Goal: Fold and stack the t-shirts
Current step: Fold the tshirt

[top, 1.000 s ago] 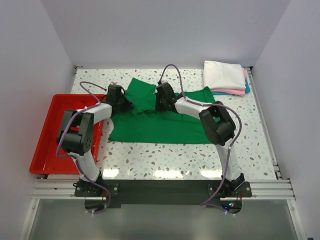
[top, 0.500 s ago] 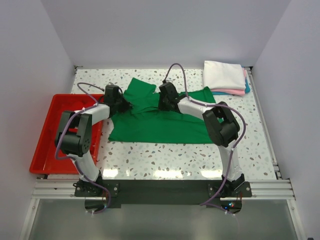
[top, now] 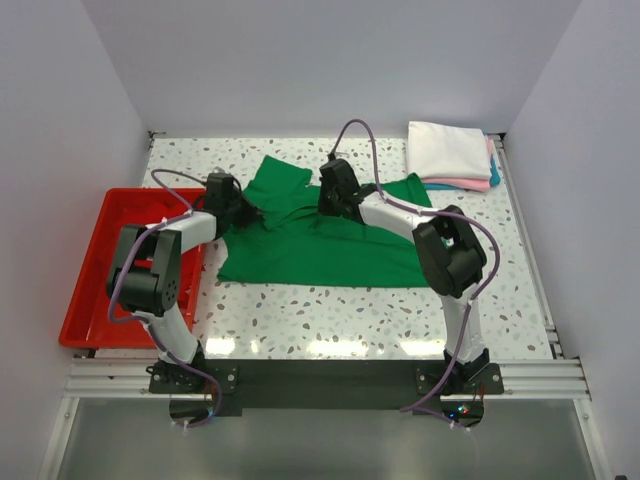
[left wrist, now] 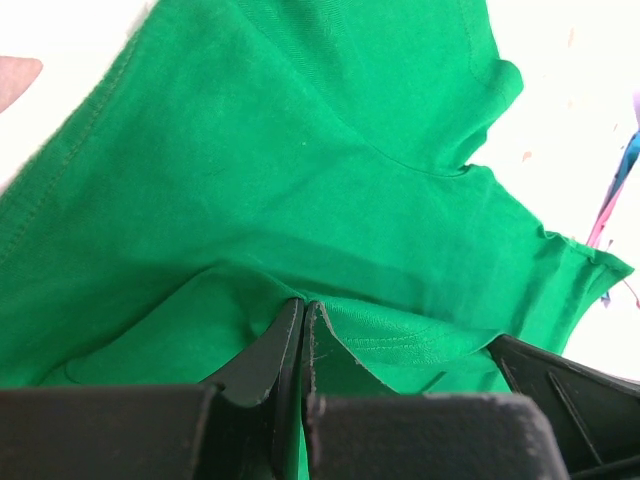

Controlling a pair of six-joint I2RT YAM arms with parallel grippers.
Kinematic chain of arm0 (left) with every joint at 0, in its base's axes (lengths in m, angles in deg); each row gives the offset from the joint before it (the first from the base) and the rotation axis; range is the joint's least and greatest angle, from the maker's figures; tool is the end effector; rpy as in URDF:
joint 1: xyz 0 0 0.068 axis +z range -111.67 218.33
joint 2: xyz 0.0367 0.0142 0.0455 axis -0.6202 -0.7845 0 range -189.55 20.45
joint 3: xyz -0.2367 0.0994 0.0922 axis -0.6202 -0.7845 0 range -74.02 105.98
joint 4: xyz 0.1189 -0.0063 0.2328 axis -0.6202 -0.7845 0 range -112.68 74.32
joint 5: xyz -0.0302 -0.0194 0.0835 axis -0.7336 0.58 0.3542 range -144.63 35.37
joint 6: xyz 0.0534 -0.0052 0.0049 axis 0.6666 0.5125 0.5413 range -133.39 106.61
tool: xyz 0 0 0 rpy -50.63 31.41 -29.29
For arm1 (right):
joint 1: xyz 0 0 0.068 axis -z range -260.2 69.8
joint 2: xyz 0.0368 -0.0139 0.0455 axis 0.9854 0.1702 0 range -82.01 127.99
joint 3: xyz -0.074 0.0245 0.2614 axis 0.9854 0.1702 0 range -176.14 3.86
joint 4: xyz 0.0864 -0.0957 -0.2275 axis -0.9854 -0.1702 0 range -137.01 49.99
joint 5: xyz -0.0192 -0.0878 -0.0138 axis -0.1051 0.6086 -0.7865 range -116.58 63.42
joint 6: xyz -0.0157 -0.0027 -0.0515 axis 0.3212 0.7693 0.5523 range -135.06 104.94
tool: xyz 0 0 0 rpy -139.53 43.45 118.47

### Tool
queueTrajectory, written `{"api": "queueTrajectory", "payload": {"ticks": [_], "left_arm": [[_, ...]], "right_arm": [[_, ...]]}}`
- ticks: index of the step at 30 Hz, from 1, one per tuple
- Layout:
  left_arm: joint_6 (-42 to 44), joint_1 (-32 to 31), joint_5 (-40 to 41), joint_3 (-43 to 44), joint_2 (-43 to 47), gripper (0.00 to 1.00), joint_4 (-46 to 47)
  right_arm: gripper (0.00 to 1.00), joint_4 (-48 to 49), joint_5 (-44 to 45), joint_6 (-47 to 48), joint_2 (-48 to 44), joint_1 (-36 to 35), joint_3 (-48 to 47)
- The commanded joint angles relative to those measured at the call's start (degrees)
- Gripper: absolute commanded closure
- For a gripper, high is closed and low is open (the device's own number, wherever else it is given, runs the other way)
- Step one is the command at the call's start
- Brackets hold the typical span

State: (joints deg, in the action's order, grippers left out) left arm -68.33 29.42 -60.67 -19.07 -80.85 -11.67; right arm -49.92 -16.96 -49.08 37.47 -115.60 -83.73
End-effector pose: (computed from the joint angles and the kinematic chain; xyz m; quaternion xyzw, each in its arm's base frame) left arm 0.3601 -0.0603 0.1629 -0.3376 0.8491 -0.2543 0.3170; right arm 0.3872 0.2680 0.1921 0.0233 0.9100 0.1688 0.3781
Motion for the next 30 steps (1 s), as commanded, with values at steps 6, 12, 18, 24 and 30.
{"api": "queueTrajectory", "payload": {"ticks": [6,12,18,24,30], "left_arm": [[0.5,1.1,-5.6,2.8,-2.1,0.82,8.9],[2.6,1.6,-9.9,7.9,-6.4,0.55,10.4],[4.1,1.7,-2.9,4.6,0.6,0.52,4.0],[4.7,1.3,4.7,-3.3,9.6,0.71,-2.3],[5.1,-1.0,4.5,-7.8,10.2,0.94,-2.3]], "right_arm": [[0.82,-1.6,4.1,0.4,0.8,0.6,-2.8],[0.49,-3.6,4.4,0.8,0.2,1.9,-3.8],[0.48,-3.4,4.6,3.1,-4.4,2.2,-0.6],[0.53,-1.0,2.5,2.6,-9.0,1.4,5.7],[0.54,-0.4,1.9,2.0,-12.2,1.3,8.6]]}}
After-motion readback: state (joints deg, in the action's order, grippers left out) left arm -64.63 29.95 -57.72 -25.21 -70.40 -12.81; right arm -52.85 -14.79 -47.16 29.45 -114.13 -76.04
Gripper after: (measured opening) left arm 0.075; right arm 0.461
